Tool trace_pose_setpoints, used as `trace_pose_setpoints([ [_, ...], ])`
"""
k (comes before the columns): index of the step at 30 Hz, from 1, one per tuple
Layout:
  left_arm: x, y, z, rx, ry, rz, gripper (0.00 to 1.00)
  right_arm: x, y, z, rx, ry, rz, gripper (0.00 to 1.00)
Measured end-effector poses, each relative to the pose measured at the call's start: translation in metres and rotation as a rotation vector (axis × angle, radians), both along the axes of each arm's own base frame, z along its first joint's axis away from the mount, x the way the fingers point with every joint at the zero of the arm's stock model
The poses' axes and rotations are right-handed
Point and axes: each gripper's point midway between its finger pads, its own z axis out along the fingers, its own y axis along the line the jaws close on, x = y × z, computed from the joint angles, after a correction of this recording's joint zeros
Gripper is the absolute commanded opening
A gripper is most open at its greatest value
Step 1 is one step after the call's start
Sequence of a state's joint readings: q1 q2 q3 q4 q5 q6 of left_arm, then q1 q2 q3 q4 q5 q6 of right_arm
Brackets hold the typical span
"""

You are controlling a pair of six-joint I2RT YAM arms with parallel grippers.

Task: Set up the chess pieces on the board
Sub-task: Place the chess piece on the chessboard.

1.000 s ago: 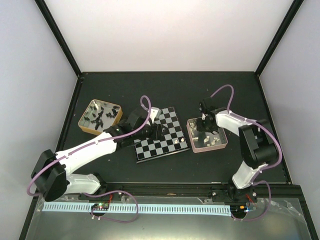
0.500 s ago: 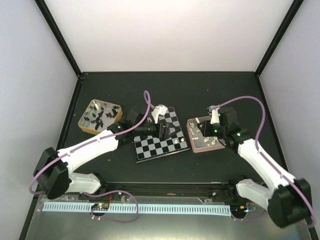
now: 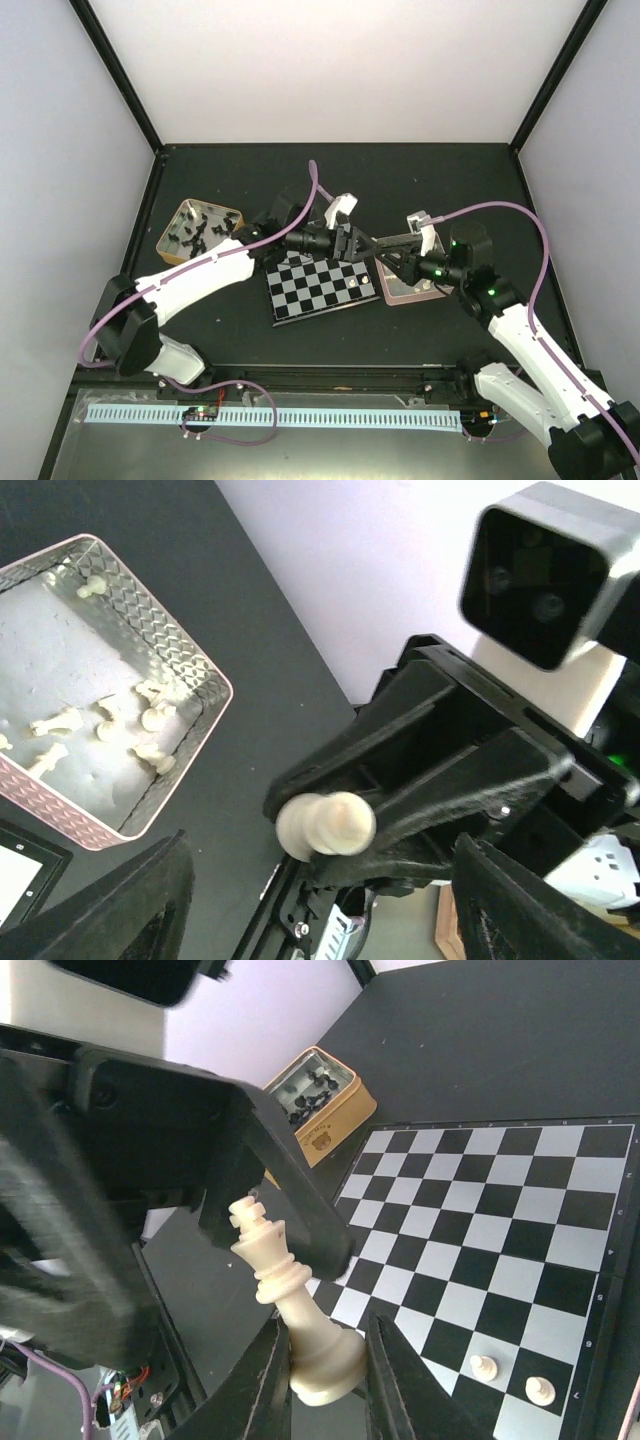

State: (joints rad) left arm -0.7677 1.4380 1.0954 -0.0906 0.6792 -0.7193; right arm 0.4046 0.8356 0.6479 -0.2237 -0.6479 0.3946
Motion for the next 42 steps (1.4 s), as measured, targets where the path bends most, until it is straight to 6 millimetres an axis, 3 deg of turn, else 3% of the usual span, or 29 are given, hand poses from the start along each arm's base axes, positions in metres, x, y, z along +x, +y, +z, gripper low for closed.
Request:
trace_pose_setpoints([
  [3, 0.004, -0.005, -0.01, 0.012, 0.033, 0.005, 0.48, 0.0, 0.0, 0.0, -0.004, -0.007, 0.005, 0.16],
  [5, 0.006, -0.007, -0.017, 0.022, 0.056, 0.006, 0.42, 0.0, 0.0, -0.001, -0.01, -0.011, 0.004, 0.16],
  [12, 0.006, -0.01, -0.014, 0.003, 0.072, 0.009, 0.48, -0.002, -0.002, -0.003, -0.02, -0.01, 0.004, 0.16],
  [15, 0.008, -0.01, -0.013, 0.001, 0.066, 0.016, 0.45, -0.003, -0.001, -0.003, -0.019, -0.009, 0.011, 0.15],
  [26, 0.009, -0.012, -0.007, -0.015, 0.037, 0.009, 0.06, -0.002, -0.001, -0.007, -0.028, 0.007, 0.015, 0.15],
  [28, 0.01, -0.011, -0.008, -0.009, 0.03, 0.007, 0.03, -0.001, -0.001, -0.007, -0.03, 0.004, 0.008, 0.2],
  [34, 0.014, -0.009, -0.009, 0.005, -0.01, 0.022, 0.02, -0.001, -0.002, -0.011, -0.043, 0.021, 0.002, 0.57],
  [37, 0.018, 0.001, -0.014, 0.047, -0.06, 0.076, 0.01, -0.001, -0.004, -0.014, -0.056, 0.031, -0.01, 0.65],
  [42, 0.022, 0.043, -0.035, 0.19, -0.163, 0.223, 0.02, 0.002, -0.013, -0.023, -0.099, 0.049, -0.064, 0.68],
])
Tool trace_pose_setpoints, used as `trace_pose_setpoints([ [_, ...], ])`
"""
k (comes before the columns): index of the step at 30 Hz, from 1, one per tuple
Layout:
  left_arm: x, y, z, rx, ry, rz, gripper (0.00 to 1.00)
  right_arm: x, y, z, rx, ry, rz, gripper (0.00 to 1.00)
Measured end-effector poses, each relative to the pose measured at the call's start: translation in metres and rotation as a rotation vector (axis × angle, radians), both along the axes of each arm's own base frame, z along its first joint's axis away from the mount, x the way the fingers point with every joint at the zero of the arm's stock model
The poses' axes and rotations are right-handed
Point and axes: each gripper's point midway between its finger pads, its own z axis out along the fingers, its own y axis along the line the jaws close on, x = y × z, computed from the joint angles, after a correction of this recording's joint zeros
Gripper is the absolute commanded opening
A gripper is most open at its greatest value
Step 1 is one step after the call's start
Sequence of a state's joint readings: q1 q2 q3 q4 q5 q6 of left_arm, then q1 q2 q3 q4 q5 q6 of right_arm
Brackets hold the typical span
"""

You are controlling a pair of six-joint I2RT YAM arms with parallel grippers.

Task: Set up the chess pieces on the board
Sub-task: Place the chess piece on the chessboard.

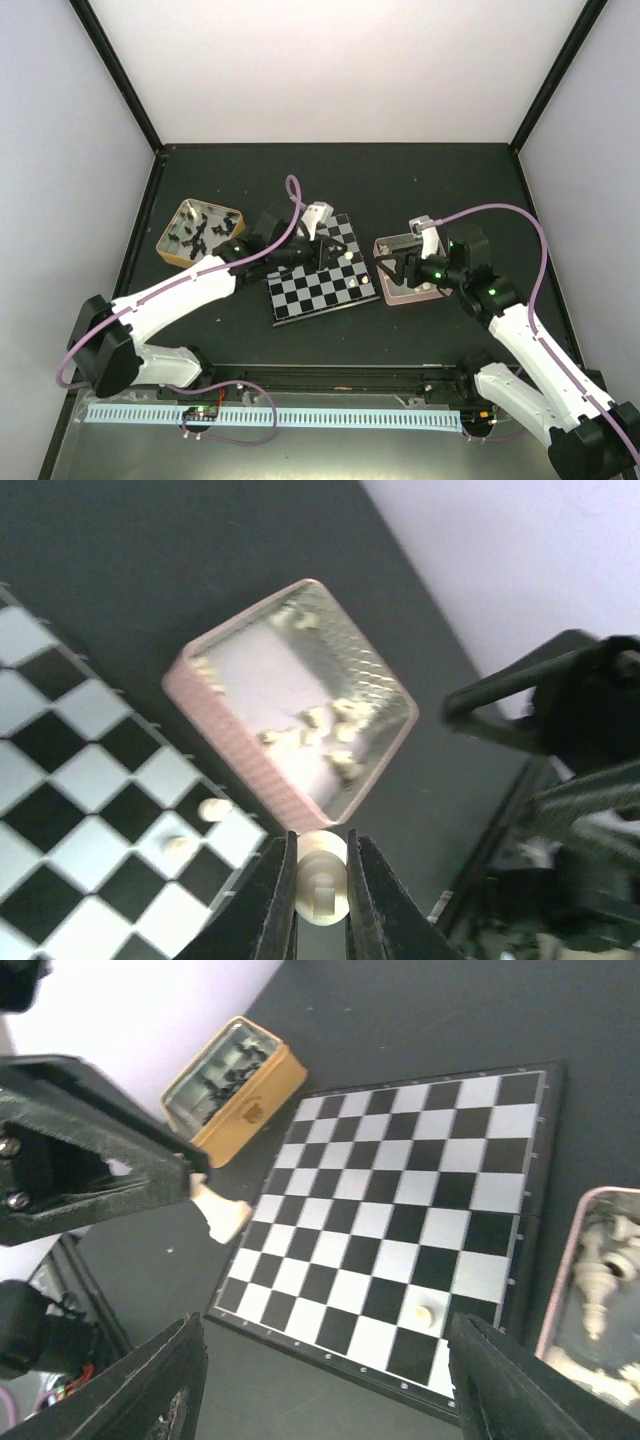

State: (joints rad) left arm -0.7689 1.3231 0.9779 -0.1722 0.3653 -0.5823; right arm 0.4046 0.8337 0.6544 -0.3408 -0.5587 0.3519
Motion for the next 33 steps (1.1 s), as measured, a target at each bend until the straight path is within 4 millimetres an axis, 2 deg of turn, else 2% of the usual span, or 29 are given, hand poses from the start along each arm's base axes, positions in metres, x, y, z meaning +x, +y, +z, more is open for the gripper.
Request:
trace_pose_setpoints([
  [4, -0.001, 0.032, -0.026, 0.12, -0.048, 0.091, 0.01, 0.012, -0.013, -0.014, -0.052, 0.038, -0.106, 0.68],
  [6, -0.007, 0.048, -0.05, 0.197, -0.058, 0.124, 0.02, 0.019, -0.02, -0.023, -0.084, 0.065, -0.167, 0.68],
  [10, -0.029, 0.06, -0.098, 0.34, -0.063, 0.107, 0.02, 0.035, -0.038, -0.046, -0.163, 0.134, -0.309, 0.68],
  [12, -0.04, 0.062, -0.116, 0.398, -0.074, 0.085, 0.02, 0.039, -0.045, -0.054, -0.189, 0.155, -0.357, 0.68],
  [17, -0.043, 0.051, -0.129, 0.456, -0.129, 0.051, 0.02, 0.046, -0.055, -0.059, -0.215, 0.163, -0.428, 0.68],
  [24, -0.031, 0.037, -0.154, 0.566, -0.144, 0.042, 0.03, 0.053, -0.06, -0.062, -0.246, 0.166, -0.468, 0.68],
  [33, -0.029, 0.037, -0.166, 0.613, -0.154, 0.042, 0.04, 0.056, -0.064, -0.065, -0.262, 0.166, -0.487, 0.68],
])
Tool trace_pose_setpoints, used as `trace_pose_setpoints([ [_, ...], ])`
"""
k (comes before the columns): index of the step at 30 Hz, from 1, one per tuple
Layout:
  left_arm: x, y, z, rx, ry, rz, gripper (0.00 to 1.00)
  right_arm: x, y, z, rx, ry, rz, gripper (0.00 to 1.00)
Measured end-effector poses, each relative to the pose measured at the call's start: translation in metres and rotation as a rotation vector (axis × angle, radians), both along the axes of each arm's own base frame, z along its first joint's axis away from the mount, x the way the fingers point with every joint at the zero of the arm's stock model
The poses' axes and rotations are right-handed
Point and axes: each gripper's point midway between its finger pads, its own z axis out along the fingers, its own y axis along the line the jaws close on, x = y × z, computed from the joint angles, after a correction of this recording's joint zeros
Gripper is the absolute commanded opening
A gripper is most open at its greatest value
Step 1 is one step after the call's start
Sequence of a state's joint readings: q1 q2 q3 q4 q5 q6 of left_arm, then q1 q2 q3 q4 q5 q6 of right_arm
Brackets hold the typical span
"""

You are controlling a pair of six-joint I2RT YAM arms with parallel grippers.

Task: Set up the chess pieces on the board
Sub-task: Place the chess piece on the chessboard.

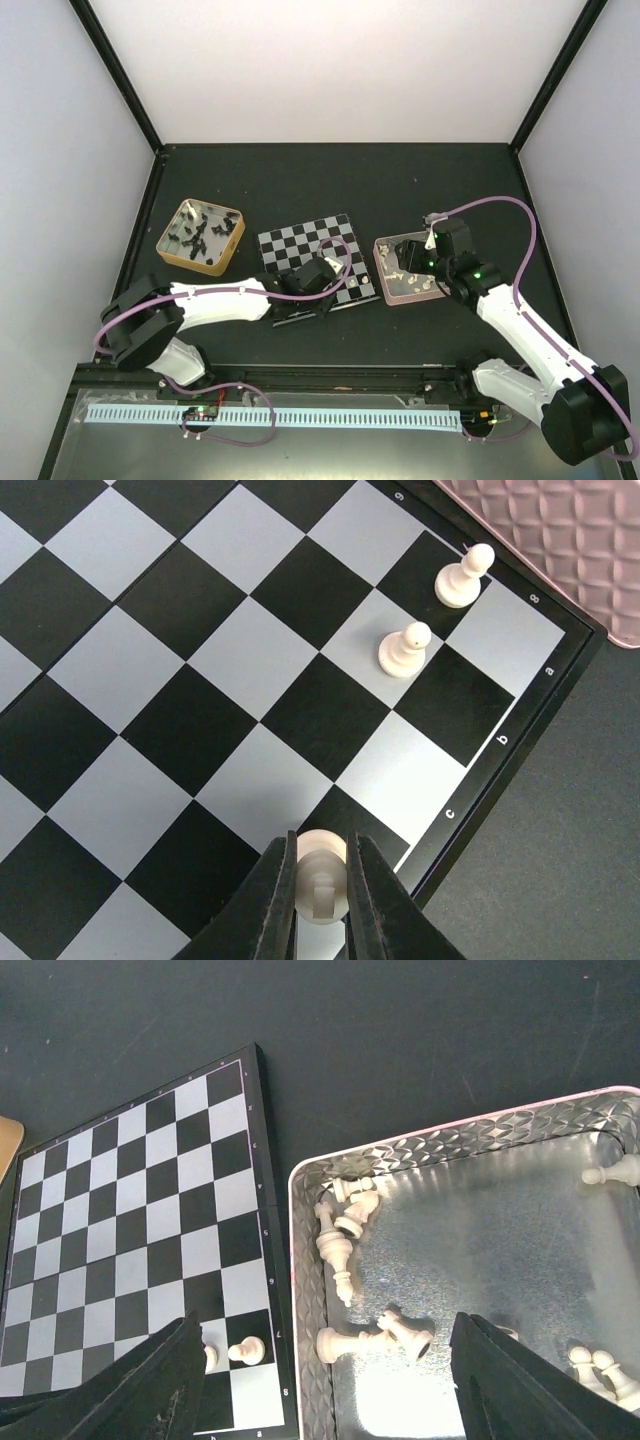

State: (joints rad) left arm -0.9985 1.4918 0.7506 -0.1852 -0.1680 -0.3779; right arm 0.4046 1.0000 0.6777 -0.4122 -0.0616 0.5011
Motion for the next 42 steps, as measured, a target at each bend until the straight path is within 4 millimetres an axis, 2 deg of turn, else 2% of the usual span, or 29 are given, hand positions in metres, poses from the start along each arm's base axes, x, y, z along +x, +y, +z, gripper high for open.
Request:
trace_pose_setpoints([
  [10, 0.0, -0.008, 0.003, -0.035, -0.008, -0.015, 0.06, 0.001, 0.0, -0.005, -0.001, 0.021, -0.007, 0.68],
  [26, -0.003, -0.009, -0.005, -0.026, 0.01, -0.027, 0.1, 0.001, 0.0, -0.009, 0.011, 0.043, -0.026, 0.69],
  [29, -0.003, -0.01, -0.005, -0.027, 0.012, -0.031, 0.2, 0.002, 0.001, -0.011, 0.01, 0.056, -0.029, 0.69],
  [37, -0.006, -0.009, -0.006, -0.012, 0.027, -0.04, 0.57, 0.004, 0.002, -0.005, 0.021, 0.057, -0.037, 0.69],
  [42, -0.001, -0.01, 0.008, -0.025, 0.007, -0.028, 0.63, 0.004, 0.002, -0.004, 0.023, 0.061, -0.04, 0.69],
])
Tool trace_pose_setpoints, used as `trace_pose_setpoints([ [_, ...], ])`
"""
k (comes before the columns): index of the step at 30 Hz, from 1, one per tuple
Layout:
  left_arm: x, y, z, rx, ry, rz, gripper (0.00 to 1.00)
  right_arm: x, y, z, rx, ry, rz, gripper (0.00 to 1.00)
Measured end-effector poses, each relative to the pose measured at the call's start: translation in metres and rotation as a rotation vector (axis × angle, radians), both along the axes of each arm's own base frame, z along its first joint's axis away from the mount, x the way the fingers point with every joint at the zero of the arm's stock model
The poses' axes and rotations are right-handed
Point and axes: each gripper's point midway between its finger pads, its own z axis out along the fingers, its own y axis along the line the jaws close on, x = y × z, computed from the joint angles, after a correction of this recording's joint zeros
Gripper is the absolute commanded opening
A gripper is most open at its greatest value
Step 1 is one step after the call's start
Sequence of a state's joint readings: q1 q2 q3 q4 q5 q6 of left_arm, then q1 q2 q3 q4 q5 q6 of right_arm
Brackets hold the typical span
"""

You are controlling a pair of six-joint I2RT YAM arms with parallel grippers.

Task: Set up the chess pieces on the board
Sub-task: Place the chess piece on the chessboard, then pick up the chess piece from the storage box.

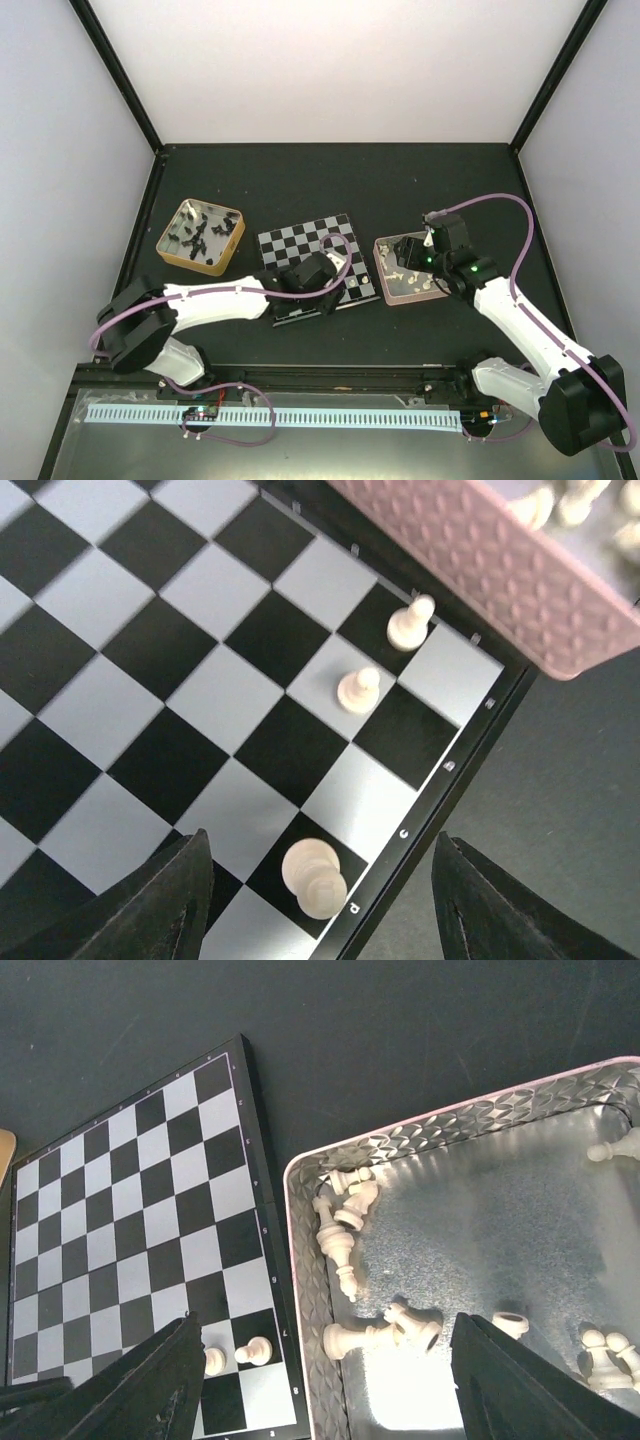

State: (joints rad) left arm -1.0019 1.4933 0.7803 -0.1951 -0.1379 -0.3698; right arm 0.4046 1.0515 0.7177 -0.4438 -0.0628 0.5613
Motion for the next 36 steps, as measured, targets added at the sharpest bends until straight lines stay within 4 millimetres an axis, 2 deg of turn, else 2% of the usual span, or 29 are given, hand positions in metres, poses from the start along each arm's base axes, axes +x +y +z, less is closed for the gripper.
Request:
trace_pose_setpoints([
  [6, 0.013, 0.007, 0.038, -0.077, -0.052, 0.048, 0.62, -0.001, -0.001, -0.004, -0.008, 0.018, -0.001, 0.68],
  [10, 0.029, 0.026, 0.08, -0.178, -0.114, 0.122, 0.62, 0.004, 0.001, -0.018, -0.044, 0.071, 0.007, 0.64],
  [14, 0.037, 0.054, 0.13, -0.302, -0.205, 0.196, 0.62, 0.011, 0.004, -0.038, -0.089, 0.142, 0.021, 0.59],
  [18, 0.04, 0.092, 0.16, -0.392, -0.294, 0.29, 0.66, 0.02, 0.009, -0.056, -0.104, 0.199, 0.026, 0.54],
  [22, 0.036, 0.128, 0.171, -0.436, -0.372, 0.379, 0.7, 0.03, 0.016, -0.074, -0.099, 0.248, 0.023, 0.46],
  [25, 0.031, 0.143, 0.178, -0.465, -0.411, 0.419, 0.7, 0.038, 0.022, -0.088, -0.092, 0.283, 0.011, 0.42],
  [31, 0.027, 0.154, 0.189, -0.504, -0.442, 0.454, 0.7, 0.045, 0.029, -0.108, -0.088, 0.327, -0.011, 0.43],
  [36, 0.027, 0.153, 0.183, -0.5, -0.422, 0.459, 0.7, 0.049, 0.033, -0.119, -0.098, 0.349, -0.009, 0.39],
])
